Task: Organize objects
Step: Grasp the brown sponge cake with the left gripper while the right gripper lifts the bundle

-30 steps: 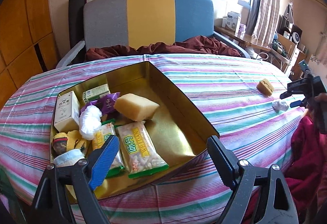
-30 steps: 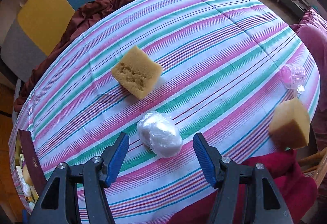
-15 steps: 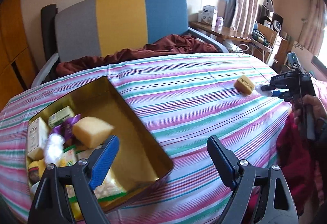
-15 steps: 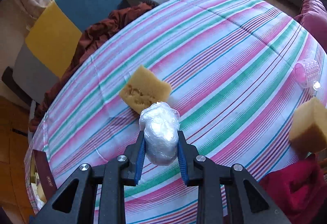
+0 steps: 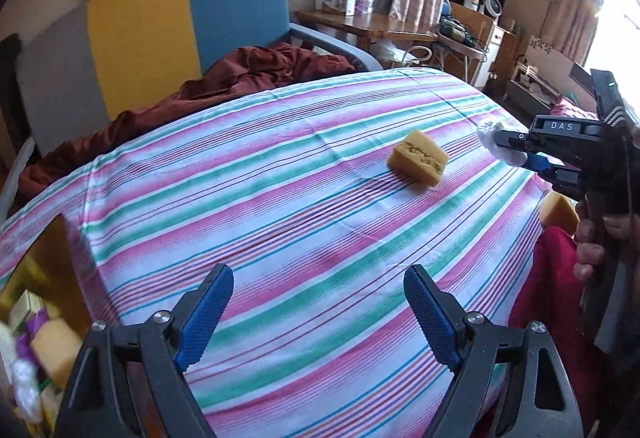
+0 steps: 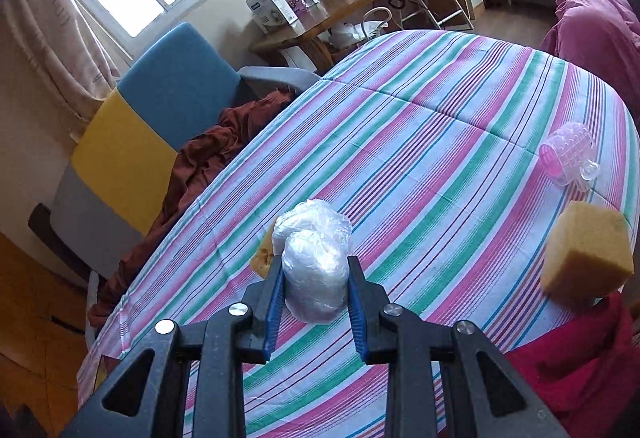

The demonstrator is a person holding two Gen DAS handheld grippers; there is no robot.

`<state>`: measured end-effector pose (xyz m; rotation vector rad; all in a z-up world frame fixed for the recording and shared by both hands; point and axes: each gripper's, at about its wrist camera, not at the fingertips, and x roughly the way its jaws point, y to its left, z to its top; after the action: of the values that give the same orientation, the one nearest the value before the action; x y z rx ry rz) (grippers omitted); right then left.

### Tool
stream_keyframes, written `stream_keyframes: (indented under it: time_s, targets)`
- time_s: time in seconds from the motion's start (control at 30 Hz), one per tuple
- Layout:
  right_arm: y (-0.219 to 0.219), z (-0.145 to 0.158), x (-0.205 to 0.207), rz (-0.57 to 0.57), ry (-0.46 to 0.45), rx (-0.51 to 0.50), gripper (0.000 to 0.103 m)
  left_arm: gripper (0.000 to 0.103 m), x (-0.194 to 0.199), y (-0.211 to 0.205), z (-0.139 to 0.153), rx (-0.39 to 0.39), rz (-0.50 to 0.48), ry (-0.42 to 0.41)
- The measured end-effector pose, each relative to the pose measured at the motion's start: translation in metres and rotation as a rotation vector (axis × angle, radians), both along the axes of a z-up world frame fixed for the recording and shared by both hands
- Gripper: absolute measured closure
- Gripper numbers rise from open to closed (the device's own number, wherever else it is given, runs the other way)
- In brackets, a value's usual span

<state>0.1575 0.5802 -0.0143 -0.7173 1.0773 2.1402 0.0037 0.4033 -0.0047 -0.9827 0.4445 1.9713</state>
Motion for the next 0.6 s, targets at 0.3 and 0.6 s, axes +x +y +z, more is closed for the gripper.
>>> stream_keyframes:
  time_s: [0.3,0.6]
  targets:
    - [0.008,-0.006,0.002,0.001,0.104,-0.06,0.075,0.014,-0.004,0.107,-0.032,-0.089,-0.189,0.022]
    - [0.015,-0.01,0.011,-0.042,0.176,-0.107,0.074,0.004,0.006,0.187,-0.043,-0.089,-0.352,0.146]
